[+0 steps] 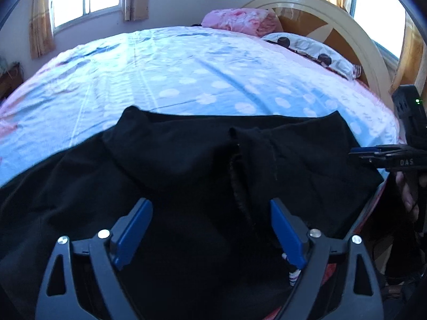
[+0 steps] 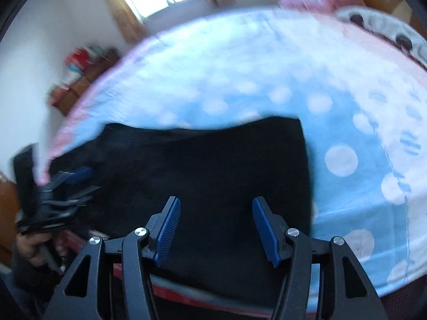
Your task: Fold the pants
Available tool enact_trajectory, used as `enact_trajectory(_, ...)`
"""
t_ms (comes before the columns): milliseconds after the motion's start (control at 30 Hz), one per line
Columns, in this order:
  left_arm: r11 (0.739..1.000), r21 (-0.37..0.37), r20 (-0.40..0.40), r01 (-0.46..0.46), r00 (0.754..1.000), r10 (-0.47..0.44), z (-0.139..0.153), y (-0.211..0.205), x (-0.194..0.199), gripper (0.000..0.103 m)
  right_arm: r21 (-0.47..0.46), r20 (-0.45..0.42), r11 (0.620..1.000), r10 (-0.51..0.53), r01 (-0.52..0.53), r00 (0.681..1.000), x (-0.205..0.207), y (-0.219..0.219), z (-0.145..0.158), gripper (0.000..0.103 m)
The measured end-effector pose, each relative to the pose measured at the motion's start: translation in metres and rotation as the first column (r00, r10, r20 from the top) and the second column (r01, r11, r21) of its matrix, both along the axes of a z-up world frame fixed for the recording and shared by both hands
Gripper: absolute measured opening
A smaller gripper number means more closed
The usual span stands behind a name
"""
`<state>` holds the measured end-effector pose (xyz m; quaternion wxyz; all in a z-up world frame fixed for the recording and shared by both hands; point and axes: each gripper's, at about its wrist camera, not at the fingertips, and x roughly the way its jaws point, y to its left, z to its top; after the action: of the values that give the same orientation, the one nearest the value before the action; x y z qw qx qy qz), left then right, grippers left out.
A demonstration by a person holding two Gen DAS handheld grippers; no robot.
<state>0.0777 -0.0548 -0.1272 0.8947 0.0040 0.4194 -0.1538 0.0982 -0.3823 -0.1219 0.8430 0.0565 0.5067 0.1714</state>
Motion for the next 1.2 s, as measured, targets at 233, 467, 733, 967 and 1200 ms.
enact_trajectory(233,0.996,0.019,0.079,-0.092,0.993,0.09,0.01,0.031,-0.009,0.094,0.075,0.077,0.984,0.154,-0.16,0.985,0.006,0.042,0.061,0.058)
enact_trajectory(467,0.992,0.007,0.067,-0.13,0.989,0.129,0.007,0.053,0.0,0.097,0.232,0.062,0.913,0.33,-0.335,0.942,0.067,0.147,0.065,0.058)
enact_trajectory(733,0.993,0.004,0.022,-0.12,0.993,0.12,-0.006,0.058,0.005,0.099,0.317,-0.176,0.883,0.413,-0.346,0.893,0.143,0.238,0.005,0.058)
enact_trajectory(967,0.995,0.031,0.029,-0.099,0.995,0.098,-0.014,0.051,0.007,0.103,0.38,-0.224,0.837,0.496,-0.393,0.839,0.159,0.271,-0.012,0.034)
enact_trajectory(1200,0.994,0.028,0.047,-0.105,0.994,0.104,-0.014,0.049,0.006,0.103,0.317,-0.205,0.878,0.434,-0.36,0.877,0.171,0.275,-0.019,0.007)
